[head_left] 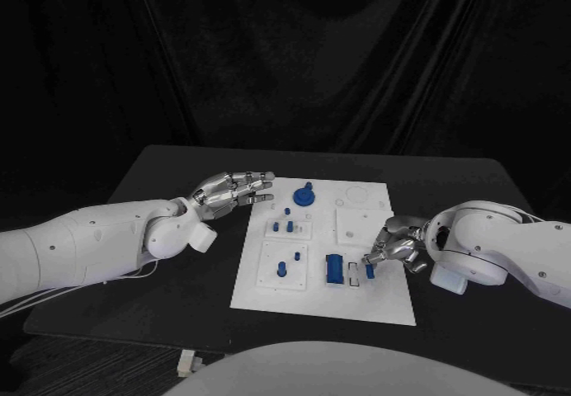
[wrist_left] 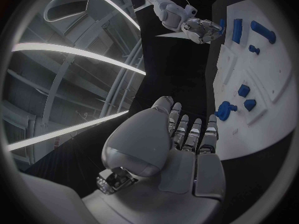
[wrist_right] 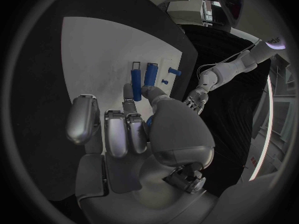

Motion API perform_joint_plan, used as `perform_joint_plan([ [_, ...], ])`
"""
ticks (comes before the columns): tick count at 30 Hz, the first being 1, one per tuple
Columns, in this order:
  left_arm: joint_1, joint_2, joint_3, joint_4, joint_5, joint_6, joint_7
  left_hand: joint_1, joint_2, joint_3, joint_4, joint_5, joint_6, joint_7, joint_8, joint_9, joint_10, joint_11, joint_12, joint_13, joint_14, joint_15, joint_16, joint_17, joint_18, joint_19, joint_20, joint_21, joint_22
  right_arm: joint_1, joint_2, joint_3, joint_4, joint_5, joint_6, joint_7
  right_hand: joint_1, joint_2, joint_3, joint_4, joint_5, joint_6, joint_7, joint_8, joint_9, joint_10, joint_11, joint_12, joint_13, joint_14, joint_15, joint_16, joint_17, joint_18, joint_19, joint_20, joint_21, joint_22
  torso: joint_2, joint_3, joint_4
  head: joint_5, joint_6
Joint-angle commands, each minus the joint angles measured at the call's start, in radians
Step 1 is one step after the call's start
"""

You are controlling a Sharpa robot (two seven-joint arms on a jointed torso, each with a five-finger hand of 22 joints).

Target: Assemble the parts on the task board

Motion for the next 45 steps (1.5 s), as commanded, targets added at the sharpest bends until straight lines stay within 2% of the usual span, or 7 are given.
perform_joint_plan([
  [1,-0.001,0.001,0.001,0.001,0.005,0.011,0.011,0.002,-0.001,0.007,0.0,0.005,0.002,0.005,0.007,-0.001,0.008,-0.002,0.003,0.001,0.006,0.002,0.007,0.001,0.01,0.006,0.002,0.005,-0.001,-0.007,0.009,0.0,-0.011,0.068,0.009,0.005,-0.009,0.002,0.212,-0.204,-0.008,0.0,-0.002,0.002,0.002,0.106,0.006,0.003,0.263,0.077,0.005,0.006,0.118,-0.003,0.006,0.001,0.005,0.165,0.001,-0.0005,0.0008,-0.004,0.0],
  [4,-0.001,0.002,0.001,0.001,0.005,0.011,0.011,0.002,-0.001,0.007,0.0,0.005,0.002,0.005,0.007,-0.001,0.008,-0.002,0.003,0.001,0.006,0.002,0.007,0.001,0.01,0.006,0.002,0.005,-0.001,-0.015,0.02,0.0,-0.022,0.071,0.01,0.005,-0.014,0.003,0.213,-0.202,-0.016,-0.001,-0.002,0.003,0.004,0.106,0.006,0.003,0.263,0.077,0.006,0.006,0.119,-0.003,0.006,0.001,0.005,0.165,0.001,-0.0008,0.0008,-0.005,0.0],
  [6,-0.001,0.003,0.001,0.001,0.005,0.012,0.011,0.002,-0.001,0.007,0.0,0.005,0.002,0.005,0.006,-0.001,0.008,-0.002,0.003,0.001,0.006,0.002,0.007,0.001,0.01,0.006,0.002,0.005,-0.001,-0.021,0.03,0.0,-0.031,0.073,0.012,0.006,-0.022,0.007,0.209,-0.201,-0.064,-0.004,-0.004,0.006,0.01,0.106,0.005,0.003,0.263,0.077,0.005,0.007,0.119,-0.003,0.006,0.001,0.009,0.165,0.001,-0.0004,0.0009,-0.005,0.0],
  [14,-0.002,0.004,0.001,0.001,0.005,0.012,0.011,0.002,-0.001,0.008,0.0,0.005,0.001,0.005,0.006,-0.001,0.008,-0.002,0.002,0.001,0.006,0.002,0.006,0.001,0.01,0.005,0.002,0.004,-0.002,-0.034,0.055,0.0,-0.06,0.075,0.036,-0.017,-0.037,0.016,0.191,-0.191,-0.143,-0.016,-0.007,0.012,0.024,0.106,0.003,0.003,0.263,0.077,0.004,0.007,0.117,-0.002,0.004,0.001,0.007,0.163,0.0,-0.0005,-0.0002,-0.002,0.0],
  [22,-0.002,0.003,0.001,0.001,0.005,0.013,0.011,0.002,-0.001,0.008,0.0,0.005,0.001,0.005,0.006,-0.001,0.008,-0.002,0.002,0.001,0.006,0.002,0.006,0.001,0.01,0.005,0.002,0.004,-0.002,-0.041,0.063,0.0,-0.073,0.075,0.047,-0.034,-0.046,0.023,0.183,-0.18,-0.16,-0.023,-0.008,0.011,0.027,0.106,0.003,0.003,0.263,0.076,0.004,0.007,0.116,-0.002,0.002,0.001,0.004,0.162,0.001,-0.0004,-0.0006,0.0,0.0],
  [32,-0.002,0.005,0.001,0.001,0.005,0.014,0.009,0.002,-0.001,0.008,0.0,0.005,0.001,0.005,0.006,-0.001,0.008,-0.002,0.002,0.001,0.006,0.002,0.006,0.001,0.01,0.005,0.002,0.004,-0.002,-0.047,0.071,0.0,-0.08,0.075,0.043,-0.031,-0.056,0.029,0.176,-0.169,-0.172,-0.026,-0.01,0.012,0.03,0.106,0.002,0.003,0.263,0.076,0.003,0.005,0.112,-0.001,0.001,0.001,0.0,0.161,0.0,-0.0005,0.0001,-0.003,0.0],
  [45,-0.002,0.006,0.001,0.0,0.005,0.016,0.007,0.002,-0.001,0.008,0.0,0.005,0.001,0.005,0.006,-0.001,0.008,-0.002,0.002,0.001,0.006,0.002,0.006,0.001,0.01,0.005,0.002,0.004,-0.002,-0.049,0.077,0.0,-0.085,0.075,0.037,-0.023,-0.065,0.034,0.169,-0.156,-0.19,-0.028,-0.012,0.014,0.033,0.106,0.0,0.003,0.263,0.074,0.002,0.0,0.104,0.001,-0.004,0.0,-0.01,0.158,0.001,-0.0003,-0.0004,0.0,0.0],
])
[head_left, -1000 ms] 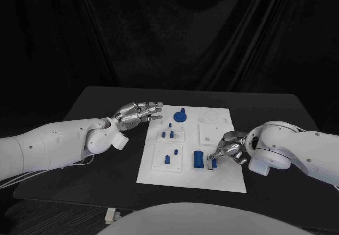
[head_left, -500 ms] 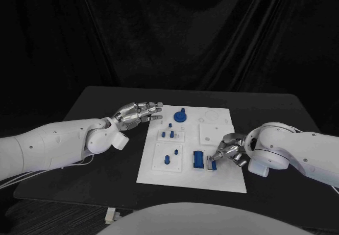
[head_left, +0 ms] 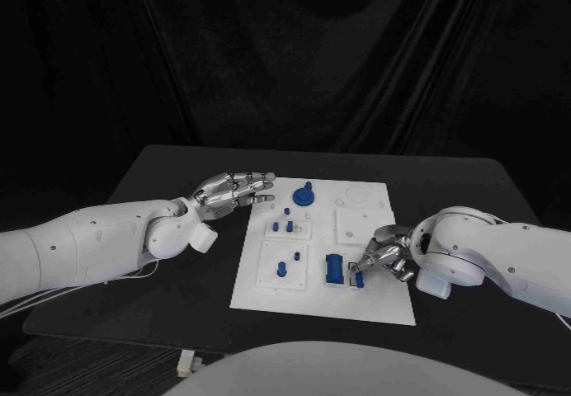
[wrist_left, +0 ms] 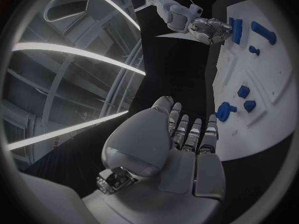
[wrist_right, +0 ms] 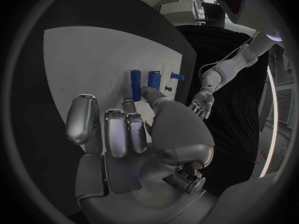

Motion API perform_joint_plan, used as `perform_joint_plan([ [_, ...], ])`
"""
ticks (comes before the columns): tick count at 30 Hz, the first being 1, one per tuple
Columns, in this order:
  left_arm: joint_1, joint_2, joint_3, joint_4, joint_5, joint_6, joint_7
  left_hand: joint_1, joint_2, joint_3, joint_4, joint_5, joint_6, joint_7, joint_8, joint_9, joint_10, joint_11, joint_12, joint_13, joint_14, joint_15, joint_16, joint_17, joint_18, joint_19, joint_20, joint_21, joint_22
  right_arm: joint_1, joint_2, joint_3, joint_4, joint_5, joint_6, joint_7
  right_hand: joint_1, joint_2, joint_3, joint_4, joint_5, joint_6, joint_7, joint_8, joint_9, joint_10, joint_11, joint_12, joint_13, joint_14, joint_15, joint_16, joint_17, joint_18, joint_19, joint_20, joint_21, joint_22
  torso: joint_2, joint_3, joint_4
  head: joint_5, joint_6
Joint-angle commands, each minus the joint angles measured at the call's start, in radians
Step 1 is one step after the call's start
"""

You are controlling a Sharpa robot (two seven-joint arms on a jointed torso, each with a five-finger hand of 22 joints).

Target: Assemble the parts on the task board

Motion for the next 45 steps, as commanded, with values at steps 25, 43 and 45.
perform_joint_plan([
  [25,-0.003,0.006,0.001,-0.004,0.005,0.022,0.003,0.002,-0.001,0.014,-0.001,0.006,-0.001,0.007,0.005,-0.001,0.008,0.0,0.0,0.001,0.009,0.005,0.009,0.002,0.01,0.007,0.003,0.005,-0.001,-0.003,0.01,0.0,-0.016,0.003,0.005,-0.008,-0.02,0.017,0.07,-0.048,-0.063,-0.012,-0.009,0.003,0.004,0.108,-0.005,0.003,0.263,0.073,-0.003,-0.008,0.096,0.004,-0.009,-0.002,-0.022,0.154,-0.001,0.0,-0.0001,0.003,0.0],
  [43,-0.006,0.007,0.001,-0.006,0.005,0.026,0.001,0.002,-0.001,0.018,-0.002,0.007,-0.003,0.007,0.005,-0.002,0.007,0.0,-0.001,0.001,0.01,0.007,0.011,0.002,0.009,0.008,0.004,0.006,-0.001,-0.003,0.018,0.0,-0.025,0.003,0.026,-0.015,-0.082,-0.001,0.029,0.019,-0.126,-0.018,-0.005,-0.012,-0.007,0.108,-0.002,0.003,0.263,0.071,-0.001,-0.014,0.085,0.009,-0.018,0.0,-0.047,0.147,-0.001,0.0,0.0002,0.01,0.0],
  [45,-0.006,0.008,0.001,-0.006,0.005,0.027,0.0,0.002,-0.001,0.018,-0.002,0.007,-0.003,0.007,0.005,-0.002,0.007,0.0,-0.001,0.001,0.01,0.007,0.011,0.002,0.009,0.008,0.004,0.006,-0.001,-0.003,0.018,0.0,-0.026,0.003,0.025,-0.015,-0.085,-0.001,0.026,0.023,-0.127,-0.018,-0.005,-0.013,-0.007,0.108,-0.002,0.003,0.263,0.071,-0.001,-0.014,0.085,0.009,-0.018,0.0,-0.049,0.146,-0.001,-0.0001,0.0002,0.01,0.0],
])
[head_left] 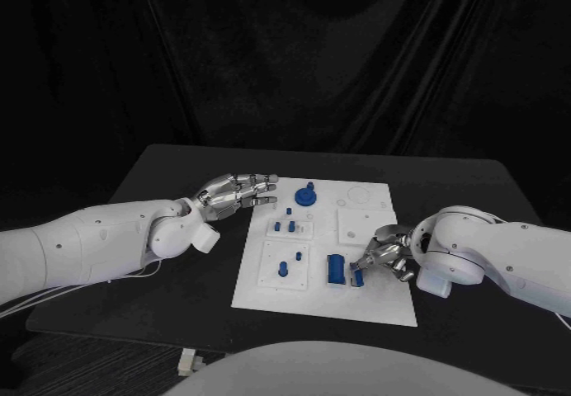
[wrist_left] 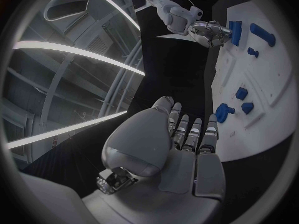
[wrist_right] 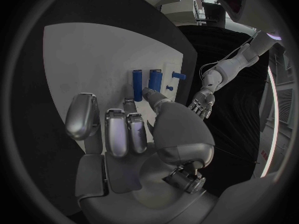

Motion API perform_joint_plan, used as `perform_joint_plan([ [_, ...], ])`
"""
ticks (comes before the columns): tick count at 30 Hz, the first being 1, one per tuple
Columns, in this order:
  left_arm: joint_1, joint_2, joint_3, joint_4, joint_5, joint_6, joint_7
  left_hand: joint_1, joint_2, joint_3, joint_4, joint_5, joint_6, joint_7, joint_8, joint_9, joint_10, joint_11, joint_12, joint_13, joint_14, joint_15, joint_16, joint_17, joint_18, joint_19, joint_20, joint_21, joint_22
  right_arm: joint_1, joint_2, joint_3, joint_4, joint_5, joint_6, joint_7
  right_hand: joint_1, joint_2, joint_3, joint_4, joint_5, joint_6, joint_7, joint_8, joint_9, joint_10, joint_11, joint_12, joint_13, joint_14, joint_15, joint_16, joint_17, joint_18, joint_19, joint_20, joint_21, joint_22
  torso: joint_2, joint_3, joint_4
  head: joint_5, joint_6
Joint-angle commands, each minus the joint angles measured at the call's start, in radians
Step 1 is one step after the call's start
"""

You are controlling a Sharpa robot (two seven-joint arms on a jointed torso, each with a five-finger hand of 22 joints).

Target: Assemble the parts on the task board

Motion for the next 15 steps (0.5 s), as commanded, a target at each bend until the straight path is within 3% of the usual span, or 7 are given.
perform_joint_plan([
  [1,-0.002,0.002,0.001,0.0,0.005,0.016,0.009,0.002,-0.001,0.007,0.001,0.003,-0.003,0.007,0.005,-0.002,0.007,0.0,-0.001,0.001,0.007,0.003,0.007,0.001,0.009,0.004,0.0,0.006,-0.001,-0.003,0.002,0.0,-0.001,0.001,0.013,-0.015,-0.015,-0.003,-0.006,0.015,-0.013,0.0,0.006,-0.007,-0.003,0.108,-0.002,0.003,0.263,0.071,0.0,-0.006,0.084,0.009,-0.007,0.003,-0.006,0.146,0.0,0.0,-0.0002,0.001,0.0],
  [9,-0.003,0.002,0.001,0.0,0.005,0.017,0.008,0.002,-0.001,0.007,0.001,0.003,-0.003,0.007,0.005,-0.002,0.007,0.0,-0.001,0.001,0.007,0.003,0.007,0.001,0.009,0.004,0.0,0.006,-0.001,-0.003,0.002,0.0,-0.002,0.001,0.011,-0.015,-0.033,-0.01,-0.03,0.044,-0.054,-0.003,0.008,-0.014,-0.009,0.108,0.0,0.003,0.263,0.07,0.001,-0.008,0.08,0.01,-0.01,0.004,-0.014,0.144,0.0,0.0,0.0001,0.001,0.0],
  [12,-0.003,0.002,0.001,0.0,0.005,0.017,0.006,0.002,-0.001,0.007,0.001,0.003,-0.003,0.007,0.005,-0.002,0.007,0.0,-0.001,0.001,0.007,0.003,0.007,0.001,0.009,0.004,0.0,0.006,-0.001,-0.003,0.002,0.0,-0.002,0.001,0.011,-0.015,-0.043,-0.014,-0.046,0.062,-0.097,-0.005,0.01,-0.018,-0.012,0.108,0.002,0.003,0.263,0.07,0.003,-0.008,0.081,0.01,-0.009,0.006,-0.015,0.144,0.0,0.0001,0.0,0.002,0.0],
  [15,-0.003,0.002,0.001,0.0,0.005,0.017,0.005,0.002,-0.001,0.007,0.001,0.003,-0.003,0.007,0.005,-0.002,0.007,0.0,-0.001,0.001,0.007,0.003,0.007,0.001,0.009,0.004,0.0,0.006,-0.001,-0.003,0.002,0.0,-0.002,0.001,0.01,-0.015,-0.052,-0.014,-0.056,0.075,-0.115,-0.004,0.011,-0.019,-0.014,0.108,0.003,0.003,0.263,0.07,0.004,-0.008,0.08,0.01,-0.009,0.006,-0.016,0.144,0.0,0.0002,-0.0001,0.002,0.0],
])
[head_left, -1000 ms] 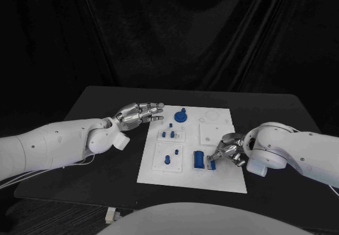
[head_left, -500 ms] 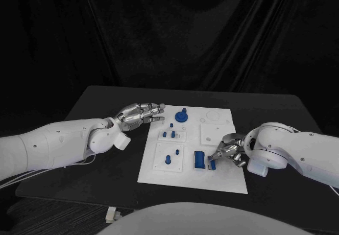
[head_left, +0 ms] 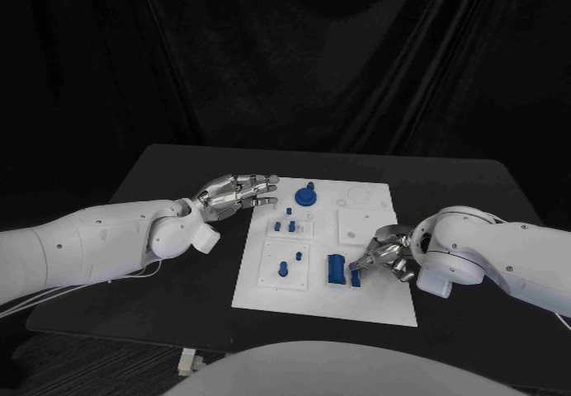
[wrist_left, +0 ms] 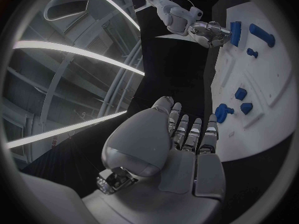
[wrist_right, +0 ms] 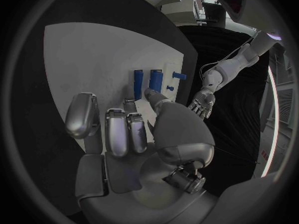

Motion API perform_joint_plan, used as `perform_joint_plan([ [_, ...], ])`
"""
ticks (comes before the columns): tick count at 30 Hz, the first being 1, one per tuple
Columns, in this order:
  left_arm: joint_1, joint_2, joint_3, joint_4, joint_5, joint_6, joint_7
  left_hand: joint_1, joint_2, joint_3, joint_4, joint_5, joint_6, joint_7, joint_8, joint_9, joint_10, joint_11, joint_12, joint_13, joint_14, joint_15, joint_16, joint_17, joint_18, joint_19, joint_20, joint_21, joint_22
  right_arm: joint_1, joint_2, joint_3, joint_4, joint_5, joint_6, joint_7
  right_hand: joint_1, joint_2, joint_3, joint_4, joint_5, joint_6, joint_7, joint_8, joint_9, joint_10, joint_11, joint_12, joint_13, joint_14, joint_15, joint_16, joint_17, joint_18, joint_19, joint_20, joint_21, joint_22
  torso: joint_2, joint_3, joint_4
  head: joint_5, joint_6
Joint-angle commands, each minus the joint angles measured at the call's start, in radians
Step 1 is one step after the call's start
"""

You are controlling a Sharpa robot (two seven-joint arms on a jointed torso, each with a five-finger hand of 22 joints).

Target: Assemble the parts on the task board

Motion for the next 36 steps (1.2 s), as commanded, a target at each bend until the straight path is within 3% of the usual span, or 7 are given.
perform_joint_plan([
  [1,-0.002,0.002,0.001,0.001,0.005,0.015,0.008,0.002,-0.001,0.009,0.0,0.004,-0.003,0.007,0.005,-0.002,0.008,0.0,0.0,0.001,0.009,0.004,0.009,0.002,0.009,0.006,0.001,0.006,0.0,-0.003,0.001,0.001,0.0,0.002,0.006,-0.013,-0.015,-0.001,-0.006,0.016,-0.017,0.003,0.008,-0.005,-0.002,0.108,0.004,0.003,0.263,0.07,0.004,-0.004,0.08,0.01,-0.006,0.004,-0.006,0.144,-0.001,0.0001,-0.0001,0.0,0.0],
  [18,-0.002,-0.001,0.001,0.003,0.005,0.014,0.007,0.002,-0.001,0.012,-0.001,0.004,-0.002,0.007,0.005,-0.002,0.008,0.0,0.0,0.001,0.012,0.006,0.011,0.002,0.009,0.007,0.001,0.007,0.001,-0.002,-0.025,0.001,0.021,0.002,-0.041,0.011,-0.056,0.008,-0.049,0.082,-0.066,0.004,0.008,-0.007,-0.005,0.108,0.004,0.003,0.263,0.069,0.005,-0.005,0.077,0.012,-0.008,0.005,-0.018,0.142,0.0,0.0,0.0,0.005,0.0],
  [20,-0.002,-0.004,0.001,0.006,0.005,0.01,0.009,0.002,-0.002,0.015,-0.001,0.005,0.002,0.007,0.006,-0.001,0.009,0.0,0.002,0.001,0.015,0.008,0.014,0.003,0.008,0.009,0.002,0.008,0.001,0.002,-0.05,0.001,0.042,0.002,-0.082,0.047,-0.102,0.017,-0.083,0.146,-0.01,0.013,0.004,0.0,-0.002,0.108,0.001,0.003,0.263,0.069,0.002,-0.005,0.076,0.013,-0.008,0.003,-0.022,0.141,0.0,0.0001,-0.0001,0.007,0.0],
  [25,-0.002,-0.016,0.001,0.023,0.005,-0.008,0.032,0.0,-0.01,0.016,-0.003,0.005,0.01,0.008,0.009,0.0,0.015,0.002,0.008,0.002,0.016,0.008,0.015,0.003,0.008,0.012,0.003,0.009,0.001,0.038,-0.101,0.001,0.085,0.007,-0.178,0.158,-0.173,0.049,-0.129,0.26,-0.027,0.048,-0.008,0.024,0.008,0.108,-0.009,0.003,0.263,0.063,-0.005,-0.021,0.048,0.016,-0.013,-0.003,-0.04,0.137,0.0,0.0,-0.0001,0.001,0.0],
  [33,-0.001,-0.053,0.001,0.083,0.005,-0.082,0.108,-0.059,-0.051,-0.024,0.067,-0.052,0.043,0.009,0.021,0.003,0.034,0.007,0.018,0.003,0.009,-0.017,0.018,0.001,0.012,0.013,-0.007,0.01,-0.011,0.123,-0.197,0.001,0.152,0.244,-0.367,0.542,-0.31,0.142,-0.324,0.261,-0.123,0.094,-0.03,0.11,0.057,-0.049,-0.022,-0.176,0.035,-0.074,-0.013,-0.454,-0.49,0.091,-0.182,-0.009,-0.562,-0.059,-0.001,0.0004,-0.0003,-0.014,0.0],
  [34,-0.001,-0.055,0.001,0.089,0.005,-0.092,0.118,-0.095,-0.054,-0.055,0.13,-0.117,0.056,0.012,0.026,0.004,0.04,0.011,0.02,0.003,0.0,-0.032,0.014,0.0,0.013,0.008,-0.015,0.008,-0.019,0.129,-0.204,0.001,0.153,0.305,-0.391,0.619,-0.302,0.148,-0.341,0.261,-0.127,0.087,-0.022,0.114,0.06,-0.079,-0.023,-0.219,-0.011,-0.092,-0.01,-0.527,-0.561,0.098,-0.206,-0.002,-0.642,-0.097,-0.002,0.0002,-0.0002,-0.016,0.0],
  [36,0.0,-0.056,0.002,0.099,0.005,-0.116,0.145,-0.127,-0.051,-0.082,0.157,-0.189,0.067,0.015,0.031,0.006,0.044,0.015,0.022,0.003,-0.011,-0.048,0.008,-0.001,0.014,-0.001,-0.025,0.004,-0.028,0.136,-0.211,0.001,0.15,0.412,-0.424,0.761,-0.257,0.13,-0.393,0.259,-0.093,0.051,0.01,0.098,0.042,-0.397,0.025,-0.645,-0.438,-0.201,0.042,-0.816,-0.774,0.103,-0.296,0.034,-0.808,-0.213,-0.003,0.0002,0.0007,-0.019,0.0],
])
